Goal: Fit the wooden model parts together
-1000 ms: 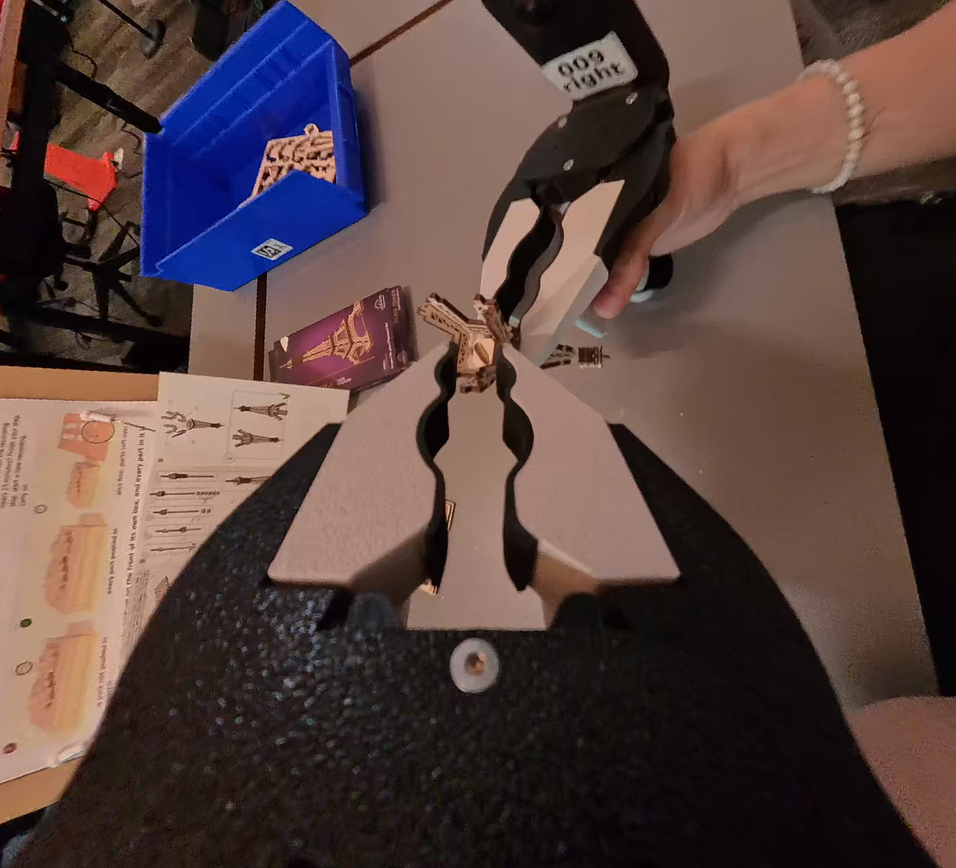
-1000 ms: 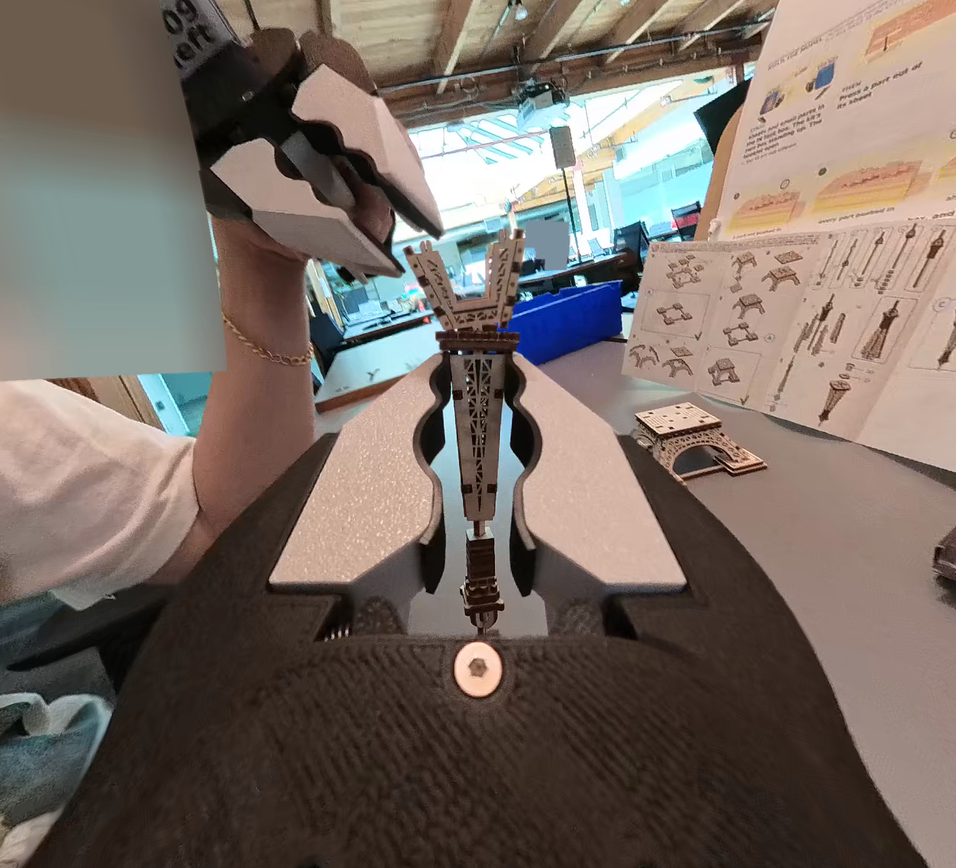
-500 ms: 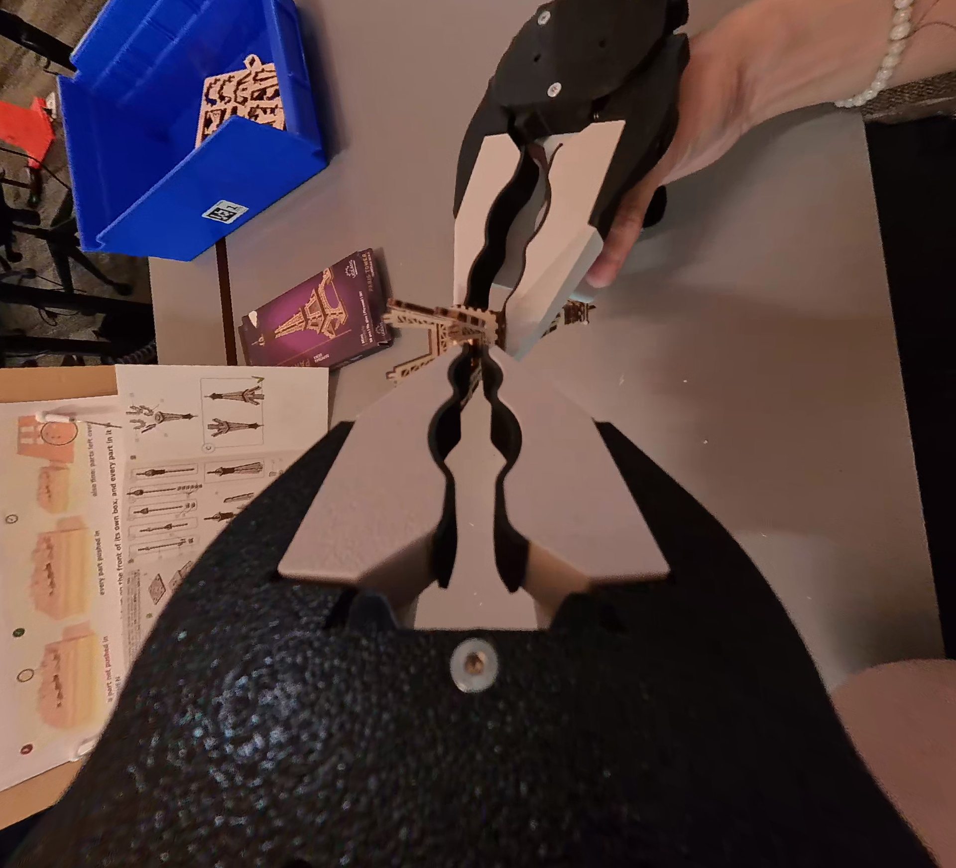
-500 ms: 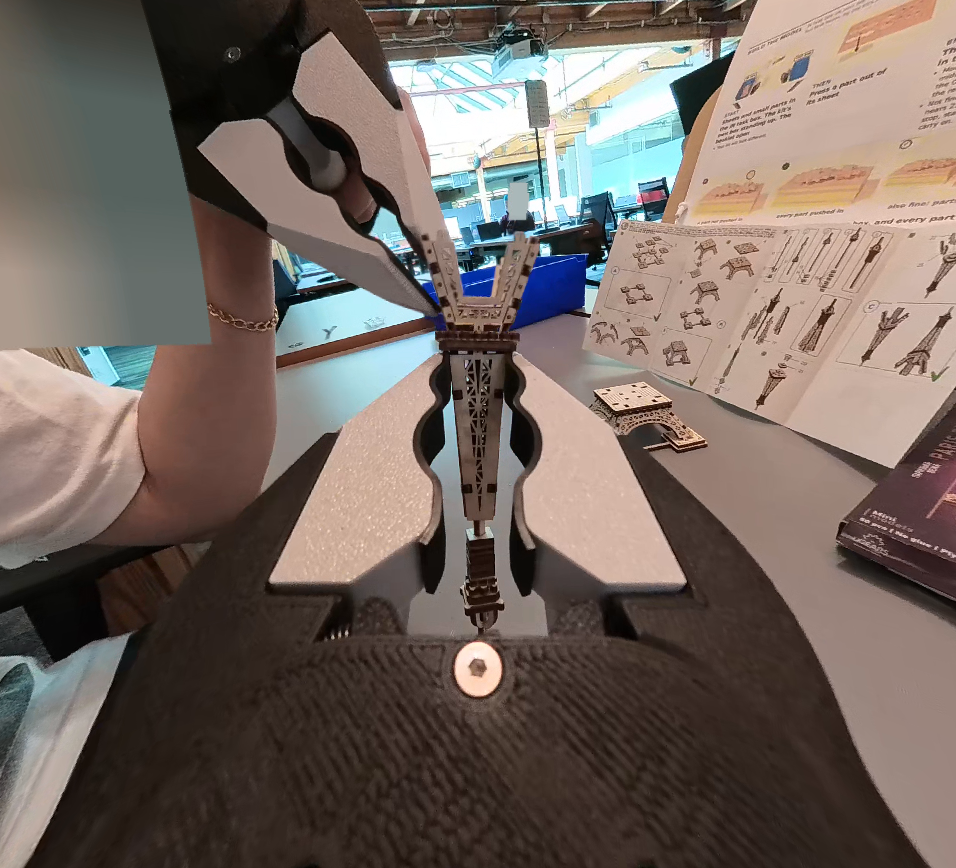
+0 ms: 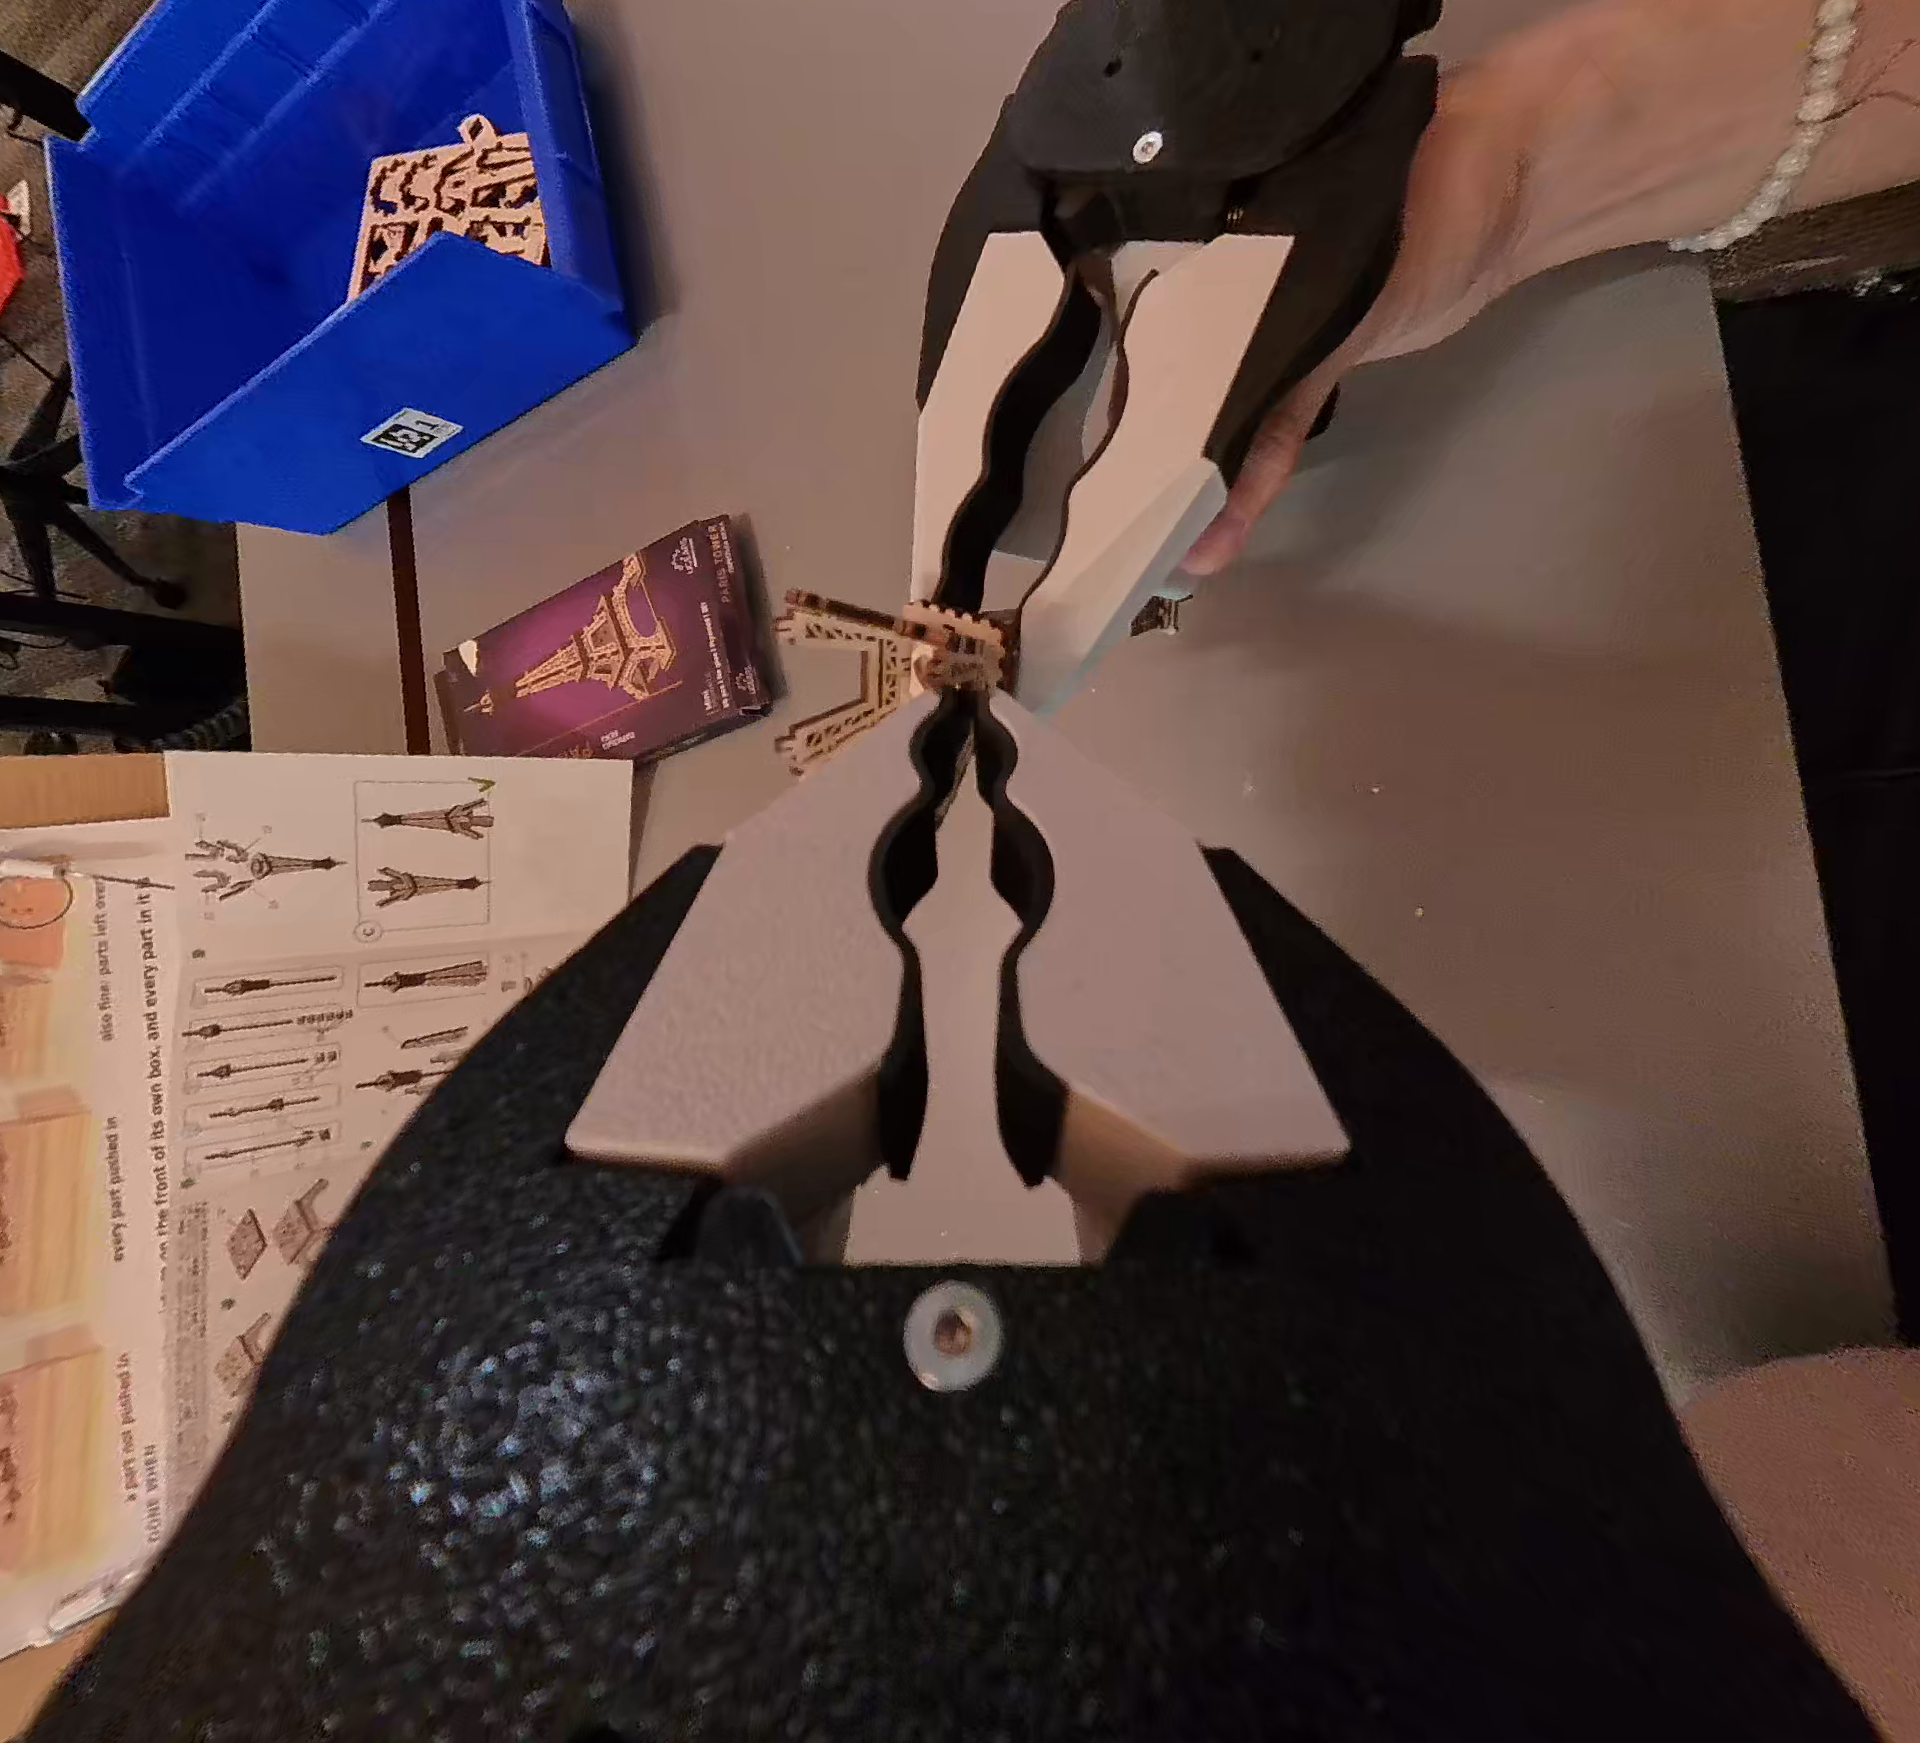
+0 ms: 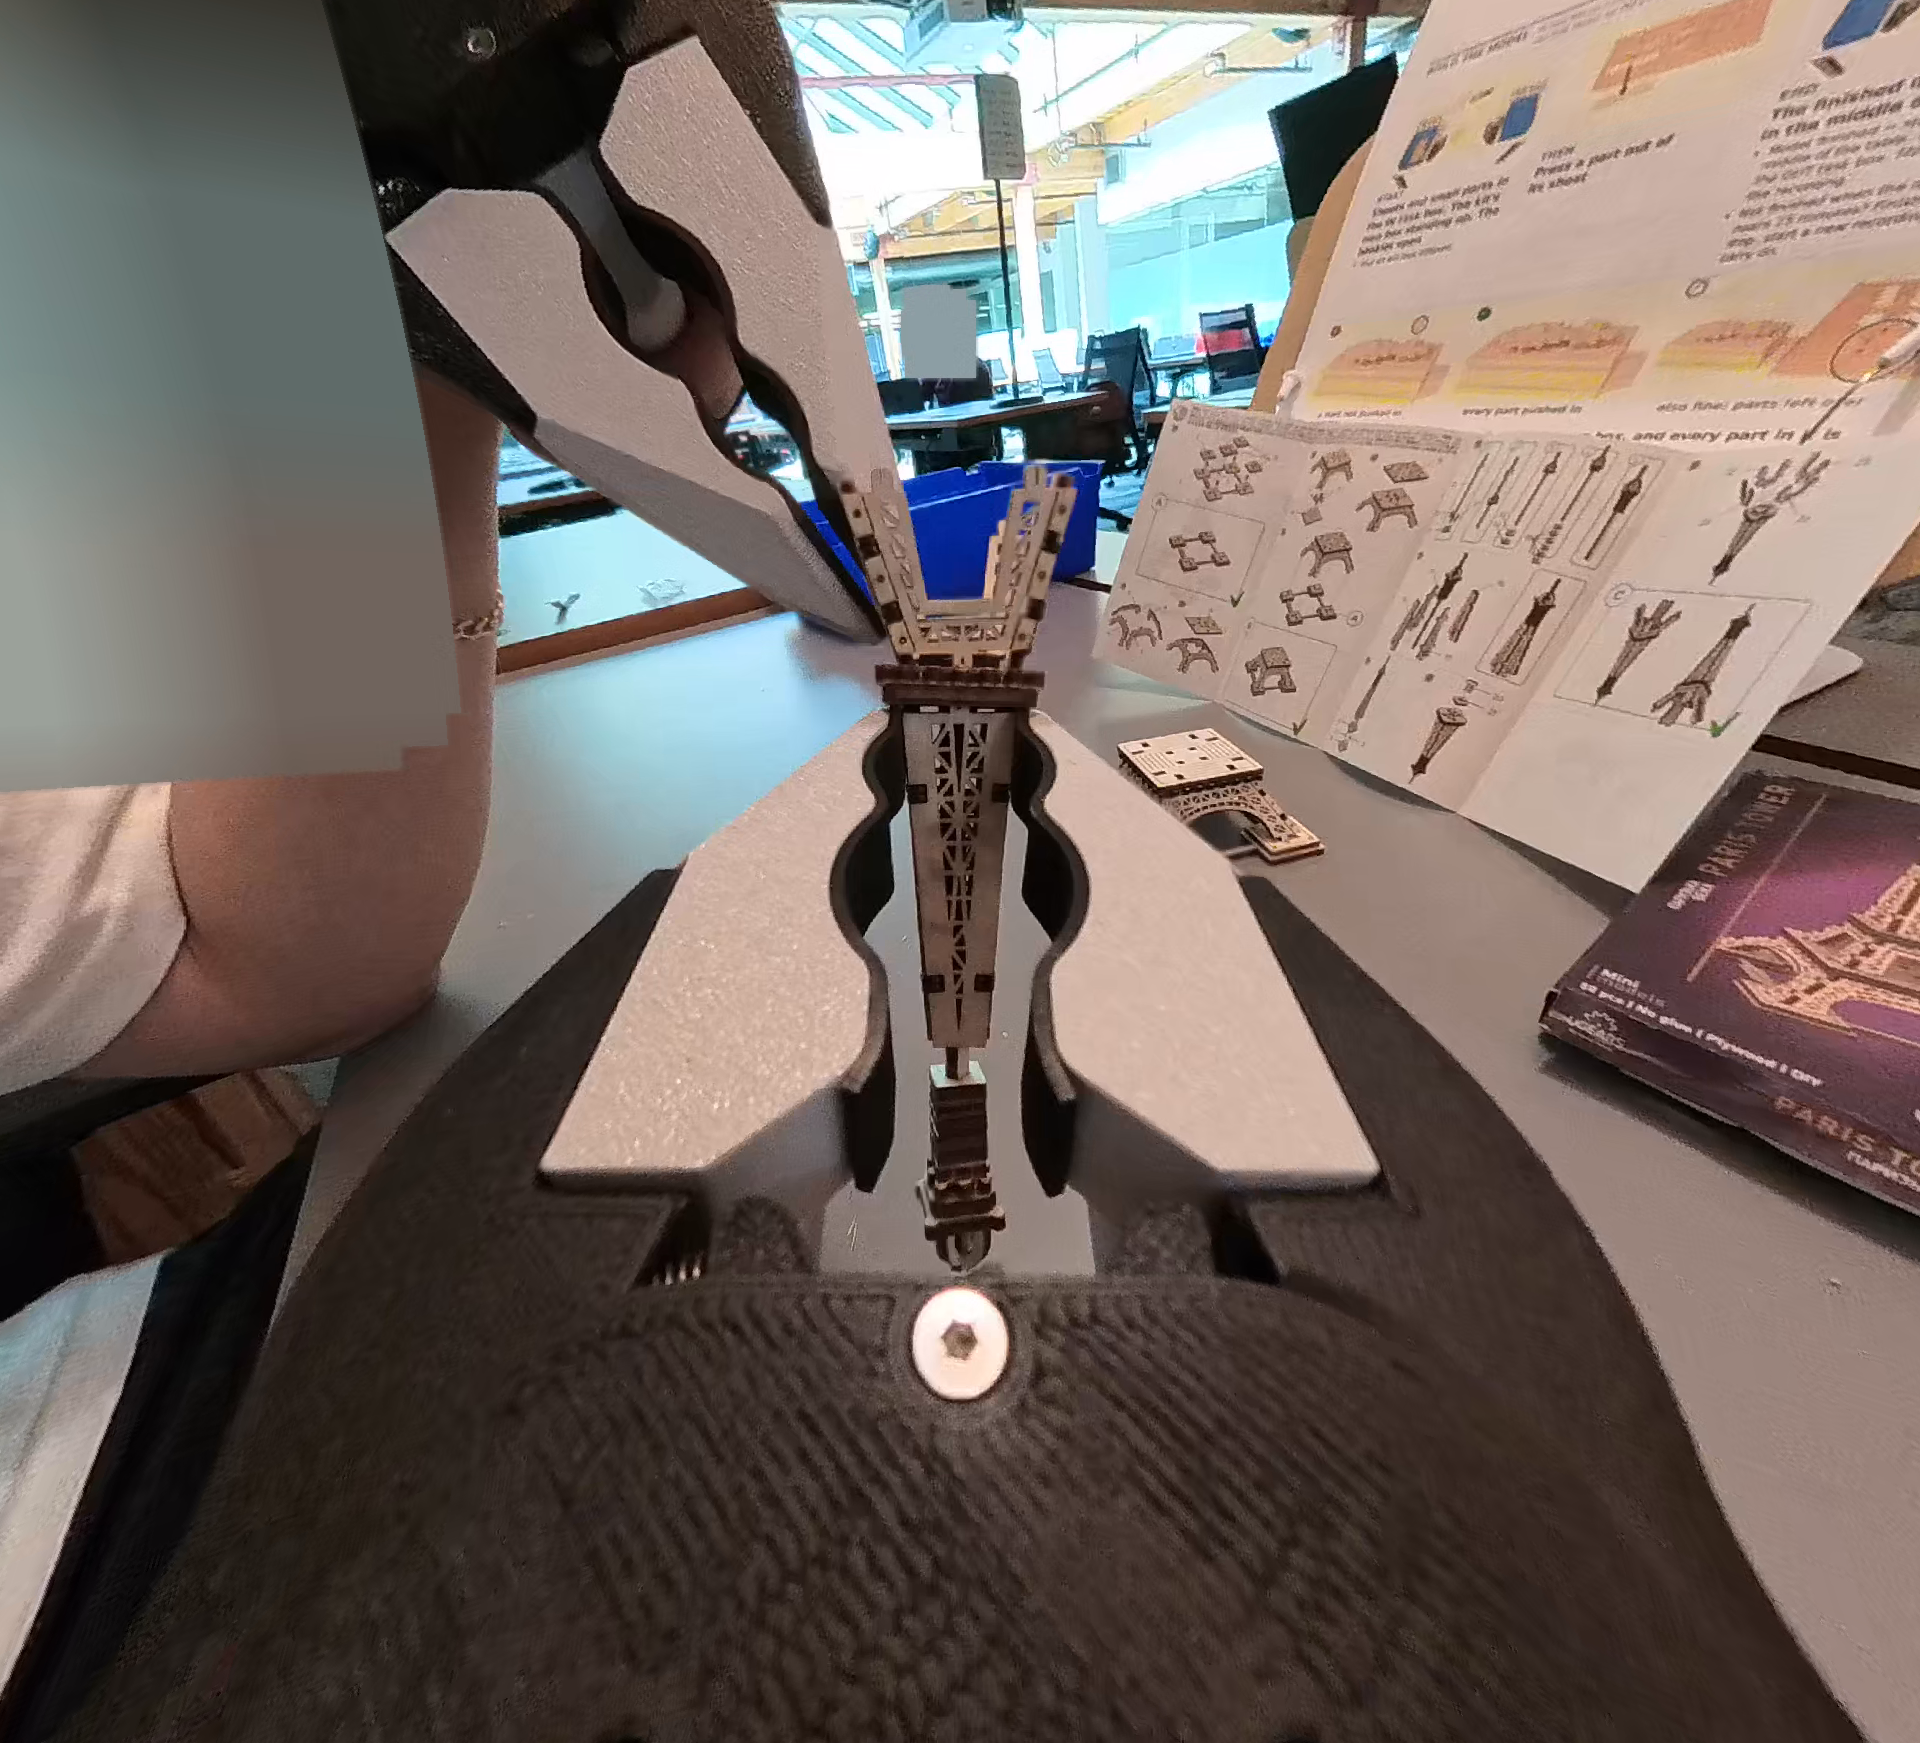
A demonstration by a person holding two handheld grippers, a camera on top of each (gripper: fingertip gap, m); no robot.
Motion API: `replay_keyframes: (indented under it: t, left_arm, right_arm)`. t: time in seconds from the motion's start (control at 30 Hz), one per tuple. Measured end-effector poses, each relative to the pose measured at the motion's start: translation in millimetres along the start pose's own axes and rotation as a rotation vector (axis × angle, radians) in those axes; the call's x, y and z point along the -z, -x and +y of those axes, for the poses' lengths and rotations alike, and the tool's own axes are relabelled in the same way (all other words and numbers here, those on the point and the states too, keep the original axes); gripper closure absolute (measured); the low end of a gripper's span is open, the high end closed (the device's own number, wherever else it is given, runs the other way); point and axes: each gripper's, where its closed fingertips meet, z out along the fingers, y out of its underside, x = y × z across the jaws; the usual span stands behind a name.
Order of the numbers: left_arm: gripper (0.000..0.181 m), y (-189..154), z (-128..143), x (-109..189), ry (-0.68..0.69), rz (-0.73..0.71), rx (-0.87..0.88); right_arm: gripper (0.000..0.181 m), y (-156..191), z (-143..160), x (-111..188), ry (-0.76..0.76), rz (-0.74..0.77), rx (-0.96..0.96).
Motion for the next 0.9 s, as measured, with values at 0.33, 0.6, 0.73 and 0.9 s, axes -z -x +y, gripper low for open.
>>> replay_keyframes:
  t: [0.33, 0.6, 0.73, 0.9]
  left_arm:
    - [0.181, -2, 5, -2, -0.007, 0.080, 0.040]
    - [0.181, -10, 12, -3, -0.033, 0.187, 0.031]
    - [0.181, -13, 17, -7, 0.000, 0.206, 0.004]
    - [0.181, -12, 11, -4, -0.029, 0.185, -0.009]
  right_arm:
    - [0.164, -4, 4, 0, 0.031, 0.040, -0.006]
    - [0.164, 1, 10, -2, 0.092, 0.021, 0.051]
    - [0.164, 2, 16, -3, 0.142, 0.030, 0.111]
    - [0.164, 2, 15, -1, 0.136, 0.015, 0.111]
